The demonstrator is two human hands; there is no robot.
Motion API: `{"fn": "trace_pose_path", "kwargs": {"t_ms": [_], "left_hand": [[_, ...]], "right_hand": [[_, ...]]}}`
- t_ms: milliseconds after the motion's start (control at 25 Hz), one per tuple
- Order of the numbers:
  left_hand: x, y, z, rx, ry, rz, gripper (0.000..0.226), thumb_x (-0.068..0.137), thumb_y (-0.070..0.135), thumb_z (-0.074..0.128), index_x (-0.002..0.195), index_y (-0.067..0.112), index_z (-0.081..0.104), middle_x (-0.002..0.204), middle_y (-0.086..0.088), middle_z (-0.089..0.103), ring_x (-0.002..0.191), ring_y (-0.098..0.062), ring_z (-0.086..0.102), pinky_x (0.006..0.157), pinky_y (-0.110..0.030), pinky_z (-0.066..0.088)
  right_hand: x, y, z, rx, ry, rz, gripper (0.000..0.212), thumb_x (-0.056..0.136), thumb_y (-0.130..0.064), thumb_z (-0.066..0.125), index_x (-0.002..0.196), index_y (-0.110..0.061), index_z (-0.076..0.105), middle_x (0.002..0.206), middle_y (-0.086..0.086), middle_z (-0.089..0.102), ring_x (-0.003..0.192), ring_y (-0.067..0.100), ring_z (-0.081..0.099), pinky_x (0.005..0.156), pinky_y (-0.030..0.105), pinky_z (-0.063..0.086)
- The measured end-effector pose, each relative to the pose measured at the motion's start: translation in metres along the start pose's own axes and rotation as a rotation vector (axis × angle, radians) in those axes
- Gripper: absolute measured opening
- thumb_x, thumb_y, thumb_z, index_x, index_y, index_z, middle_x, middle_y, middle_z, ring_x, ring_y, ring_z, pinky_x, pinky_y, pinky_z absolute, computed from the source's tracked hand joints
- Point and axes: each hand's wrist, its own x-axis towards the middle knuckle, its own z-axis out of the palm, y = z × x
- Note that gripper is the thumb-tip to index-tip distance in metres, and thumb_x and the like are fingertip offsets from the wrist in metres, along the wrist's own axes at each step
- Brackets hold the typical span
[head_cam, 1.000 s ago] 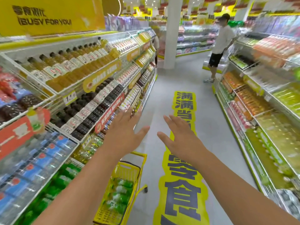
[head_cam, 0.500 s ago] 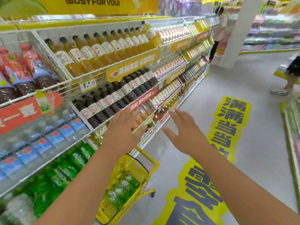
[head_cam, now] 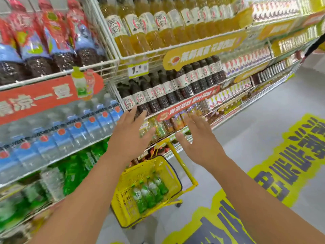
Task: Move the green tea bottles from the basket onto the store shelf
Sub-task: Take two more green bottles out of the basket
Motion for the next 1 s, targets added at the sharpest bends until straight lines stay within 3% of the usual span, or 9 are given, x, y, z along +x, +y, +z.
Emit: {"fn": "trace_pose_path", "kwargs": {"t_ms": [240, 400, 640, 1000], "left_hand": [[0.011, -0.040, 0.028, 0.009, 0.032, -0.153, 0.072, 0.098, 0.065, 0.044, 0.161, 0.036, 0.025, 0.171, 0.002, 0.008, 0.157, -0.020, 0.004, 0.125, -0.038, 0.007], [0.012, -0.060, 0.072, 0.066, 0.106, -0.270, 0.075, 0.094, 0.066, 0.039, 0.161, 0.033, 0.028, 0.171, 0.001, 0.009, 0.157, -0.025, 0.008, 0.126, -0.043, 0.012], [0.016, -0.084, 0.157, 0.109, 0.137, -0.456, 0.073, 0.096, 0.061, 0.044, 0.158, 0.026, 0.035, 0.170, -0.008, 0.016, 0.154, -0.034, 0.017, 0.123, -0.048, 0.019], [-0.026, -0.150, 0.295, 0.064, 0.045, -0.615, 0.081, 0.091, 0.067, 0.037, 0.159, 0.024, 0.034, 0.169, -0.012, 0.019, 0.153, -0.037, 0.020, 0.123, -0.053, 0.021]], "right_hand": [[0.053, 0.000, 0.060, 0.020, -0.137, -0.144, 0.083, 0.096, -0.068, 0.036, 0.167, -0.027, 0.020, 0.175, 0.000, 0.013, 0.161, 0.023, 0.005, 0.130, 0.047, 0.016], [0.085, 0.018, 0.106, 0.046, -0.200, -0.251, 0.078, 0.100, -0.060, 0.044, 0.165, -0.022, 0.026, 0.172, 0.008, 0.022, 0.160, 0.028, 0.015, 0.128, 0.048, 0.021], [0.116, 0.058, 0.188, 0.039, -0.360, -0.333, 0.077, 0.101, -0.062, 0.042, 0.166, -0.028, 0.018, 0.175, -0.001, 0.011, 0.161, 0.024, 0.006, 0.128, 0.047, 0.018], [0.123, 0.119, 0.326, 0.023, -0.514, -0.327, 0.077, 0.104, -0.056, 0.046, 0.168, -0.025, 0.014, 0.175, 0.005, 0.012, 0.161, 0.026, 0.007, 0.129, 0.045, 0.016]]}}
